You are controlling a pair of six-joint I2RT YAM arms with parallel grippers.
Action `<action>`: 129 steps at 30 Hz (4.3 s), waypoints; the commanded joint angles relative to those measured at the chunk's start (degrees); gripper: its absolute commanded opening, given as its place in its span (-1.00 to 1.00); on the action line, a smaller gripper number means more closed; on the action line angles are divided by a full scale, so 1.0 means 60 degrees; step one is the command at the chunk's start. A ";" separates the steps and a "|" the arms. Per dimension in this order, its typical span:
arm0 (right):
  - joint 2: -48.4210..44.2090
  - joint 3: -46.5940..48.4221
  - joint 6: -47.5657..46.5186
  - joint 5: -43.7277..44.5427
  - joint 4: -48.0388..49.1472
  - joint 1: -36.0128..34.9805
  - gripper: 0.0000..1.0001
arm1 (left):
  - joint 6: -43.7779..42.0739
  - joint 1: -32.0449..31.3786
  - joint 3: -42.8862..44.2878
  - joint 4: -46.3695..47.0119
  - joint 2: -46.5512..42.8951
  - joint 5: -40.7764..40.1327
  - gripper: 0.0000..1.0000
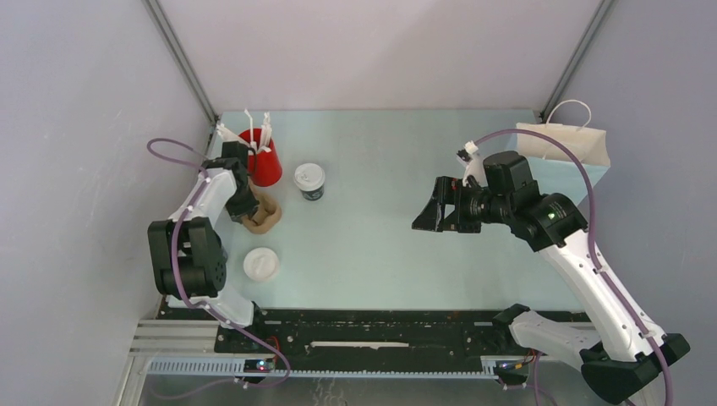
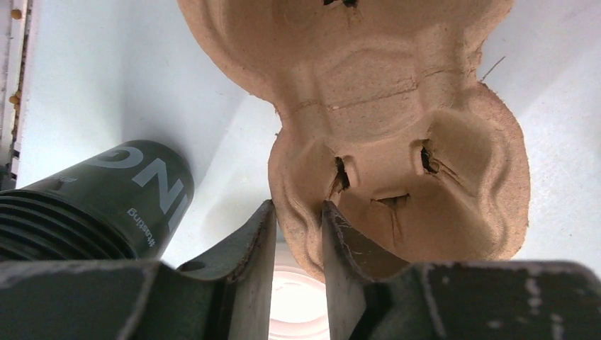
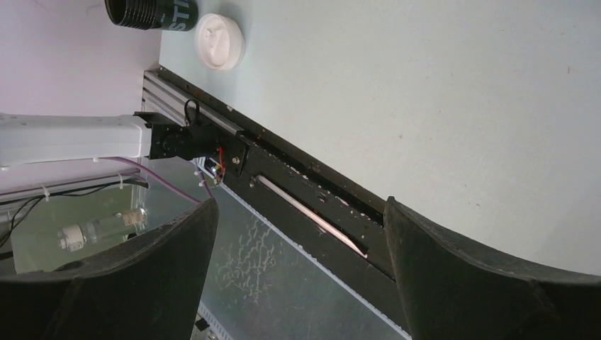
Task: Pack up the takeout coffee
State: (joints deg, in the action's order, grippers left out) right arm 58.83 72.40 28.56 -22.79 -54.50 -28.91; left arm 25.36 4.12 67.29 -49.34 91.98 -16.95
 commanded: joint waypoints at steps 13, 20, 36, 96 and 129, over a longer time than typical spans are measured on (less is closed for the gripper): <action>-0.0080 0.0018 -0.0329 -0.0114 0.0150 0.0086 0.91 | -0.0215 -0.0203 0.1044 -0.0304 -0.0376 -0.0632 -0.75; -0.0050 0.0018 -0.0354 -0.0154 0.0151 0.0099 0.91 | -0.0076 -0.0211 0.0826 -0.0103 -0.1124 -0.0636 -0.99; -0.0049 0.0018 -0.0117 -0.0350 0.0193 0.0101 0.91 | 0.0201 -0.0203 0.0263 0.0509 -0.2540 -0.0817 -1.00; 0.1798 0.2881 0.5077 0.5119 0.1256 0.8539 0.49 | 0.0144 -0.5535 0.1337 0.1432 -0.9878 0.7632 -1.00; 0.2282 0.1490 -0.1457 -0.5819 -0.0650 0.3250 -0.85 | 0.2162 -0.5535 0.2122 0.2632 -0.8471 0.7386 -1.00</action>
State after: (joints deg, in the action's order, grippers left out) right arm 71.79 80.99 30.89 -56.23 -49.45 -11.49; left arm 31.55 -28.84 82.24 -42.65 40.71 24.86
